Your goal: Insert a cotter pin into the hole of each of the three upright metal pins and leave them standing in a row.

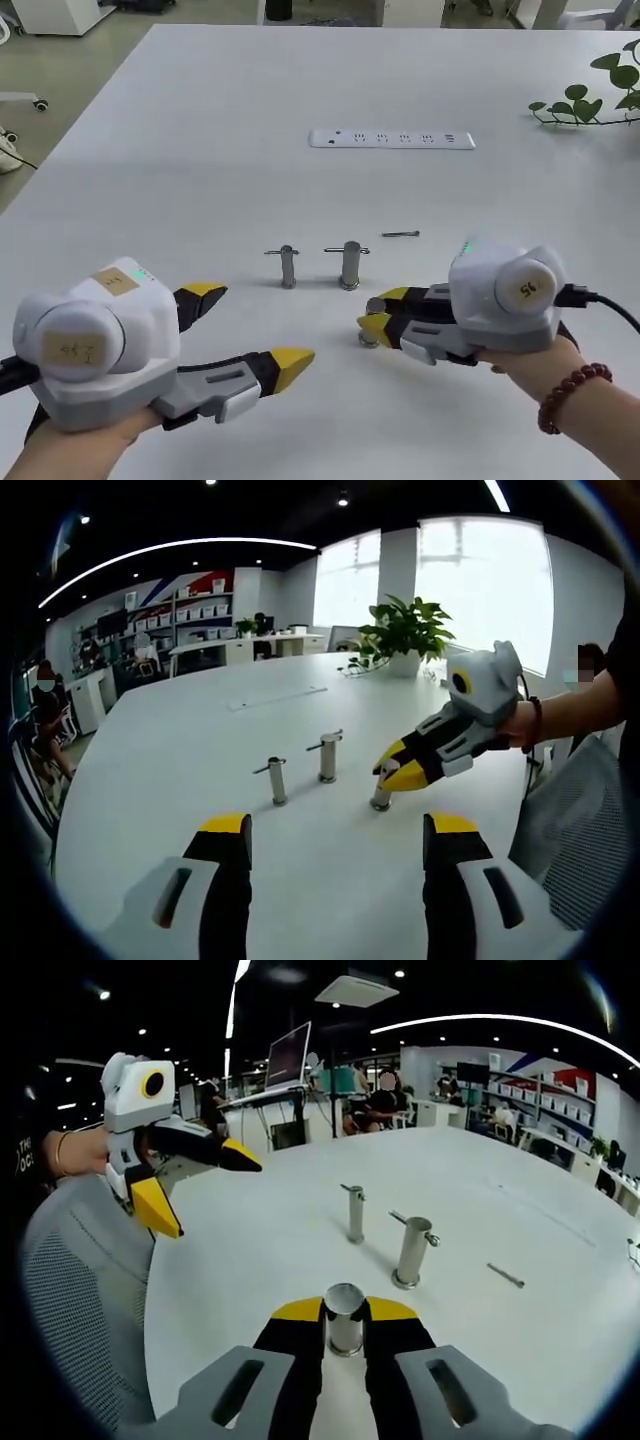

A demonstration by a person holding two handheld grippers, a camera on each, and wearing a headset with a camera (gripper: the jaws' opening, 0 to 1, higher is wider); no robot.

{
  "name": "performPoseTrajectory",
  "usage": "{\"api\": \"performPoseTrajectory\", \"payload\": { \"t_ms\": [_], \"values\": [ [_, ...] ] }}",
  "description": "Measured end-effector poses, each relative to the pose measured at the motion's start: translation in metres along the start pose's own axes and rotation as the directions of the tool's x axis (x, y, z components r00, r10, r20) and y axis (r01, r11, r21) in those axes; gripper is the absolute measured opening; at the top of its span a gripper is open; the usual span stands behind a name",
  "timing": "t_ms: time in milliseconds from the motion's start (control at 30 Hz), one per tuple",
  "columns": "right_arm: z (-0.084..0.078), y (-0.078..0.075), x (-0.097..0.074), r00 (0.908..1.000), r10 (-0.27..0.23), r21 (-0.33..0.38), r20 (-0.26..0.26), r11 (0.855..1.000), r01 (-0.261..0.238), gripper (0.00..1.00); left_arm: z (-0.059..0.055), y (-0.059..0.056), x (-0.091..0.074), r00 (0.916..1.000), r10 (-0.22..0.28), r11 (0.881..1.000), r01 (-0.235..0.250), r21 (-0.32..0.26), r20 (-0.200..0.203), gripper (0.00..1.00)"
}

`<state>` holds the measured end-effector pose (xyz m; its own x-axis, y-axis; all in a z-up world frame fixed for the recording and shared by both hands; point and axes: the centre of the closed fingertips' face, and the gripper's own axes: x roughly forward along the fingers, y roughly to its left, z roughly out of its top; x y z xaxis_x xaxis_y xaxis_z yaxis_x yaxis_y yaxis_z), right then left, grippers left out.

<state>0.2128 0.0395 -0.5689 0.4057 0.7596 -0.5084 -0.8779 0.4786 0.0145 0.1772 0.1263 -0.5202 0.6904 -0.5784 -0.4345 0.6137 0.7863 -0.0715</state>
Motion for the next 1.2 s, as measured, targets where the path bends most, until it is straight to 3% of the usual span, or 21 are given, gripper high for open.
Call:
{"api": "performPoseTrajectory", "payload": {
  "t_ms": [233, 500, 633, 933, 1133, 1200],
  "values": [
    [0.004, 0.000, -0.003, 0.9999, 0.008, 0.031, 0.013, 0.999, -0.008, 0.15, -0.001, 0.000, 0.000, 1.0000, -0.001, 1.000, 0.001, -0.003, -0.004, 0.69],
    [0.016, 0.004, -0.017, 0.9983, 0.056, 0.054, 0.016, 0.997, -0.057, 0.23, -0.001, -0.002, 0.000, 1.0000, -0.005, 1.000, 0.005, -0.004, -0.001, 0.69],
    [0.022, -0.001, -0.025, 0.9982, 0.054, 0.066, 0.025, 0.996, -0.056, 0.24, -0.003, -0.001, 0.000, 1.0000, -0.006, 1.000, 0.006, -0.011, -0.002, 0.69],
    [0.037, -0.021, -0.040, 0.9987, 0.050, 0.100, -0.011, 0.994, -0.049, 0.27, -0.001, -0.001, 0.001, 0.9999, -0.004, 1.000, 0.004, -0.018, 0.014, 0.73],
    [0.044, -0.045, -0.044, 0.9967, 0.034, 0.060, -0.074, 0.998, -0.030, 0.27, 0.001, 0.000, 0.003, 0.9997, -0.003, 1.000, 0.004, -0.021, 0.024, 0.77],
    [0.043, -0.059, -0.044, 0.9923, 0.025, 0.046, -0.122, 0.999, -0.020, 0.27, 0.002, 0.000, 0.003, 0.9996, -0.003, 1.000, 0.004, -0.019, 0.027, 0.78]
  ]
}}
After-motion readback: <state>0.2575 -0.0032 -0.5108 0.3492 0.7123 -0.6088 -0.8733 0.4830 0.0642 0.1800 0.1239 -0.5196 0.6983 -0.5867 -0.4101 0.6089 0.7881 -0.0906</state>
